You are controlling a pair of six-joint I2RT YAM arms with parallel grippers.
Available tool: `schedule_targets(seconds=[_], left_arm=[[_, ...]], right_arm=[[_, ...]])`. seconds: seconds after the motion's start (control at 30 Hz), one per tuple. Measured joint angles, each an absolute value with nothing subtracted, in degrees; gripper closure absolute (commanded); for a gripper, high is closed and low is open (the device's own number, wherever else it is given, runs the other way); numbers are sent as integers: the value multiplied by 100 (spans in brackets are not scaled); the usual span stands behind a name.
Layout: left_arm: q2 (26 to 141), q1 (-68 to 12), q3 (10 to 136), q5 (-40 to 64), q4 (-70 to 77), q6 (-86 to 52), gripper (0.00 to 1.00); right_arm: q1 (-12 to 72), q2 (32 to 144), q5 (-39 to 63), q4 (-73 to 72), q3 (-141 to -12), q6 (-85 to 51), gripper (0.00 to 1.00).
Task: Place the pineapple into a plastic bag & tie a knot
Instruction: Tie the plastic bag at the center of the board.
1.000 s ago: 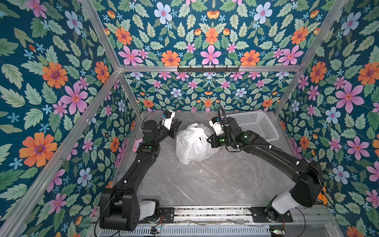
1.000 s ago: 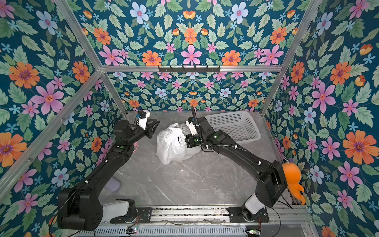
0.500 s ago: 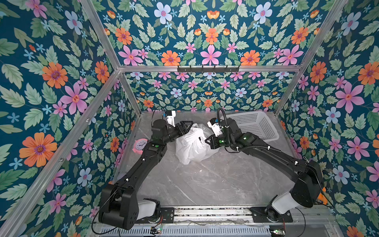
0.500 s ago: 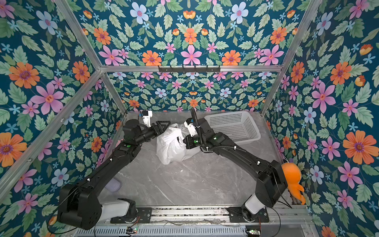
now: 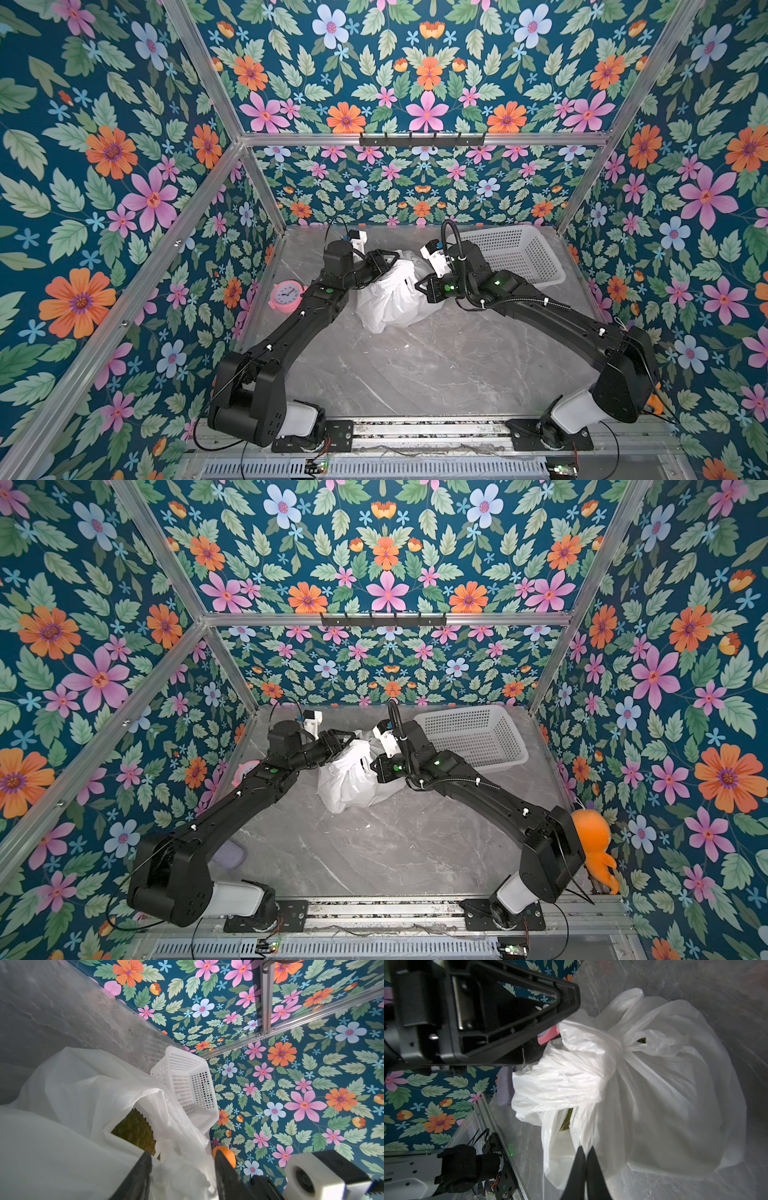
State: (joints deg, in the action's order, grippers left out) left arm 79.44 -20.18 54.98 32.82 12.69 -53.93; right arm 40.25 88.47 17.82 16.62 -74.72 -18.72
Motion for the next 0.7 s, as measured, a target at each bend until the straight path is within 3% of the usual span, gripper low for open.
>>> schedule_targets(seconds=[0.3,0.5,0.7], left_arm=[[8040,-2023,5590,3286,1575,-5404,57],[8062,-2036,5581,3319,1712,-5402,97],[7791,-2056,5459,3249,1745,-5172,100]], right_arm=[[4027,8844,1841,1647,-7408,-1868,100],[4027,8840,1881,1647,-7406,-1868,100],[4027,8718,1737,1651,-7332,-1865,100]])
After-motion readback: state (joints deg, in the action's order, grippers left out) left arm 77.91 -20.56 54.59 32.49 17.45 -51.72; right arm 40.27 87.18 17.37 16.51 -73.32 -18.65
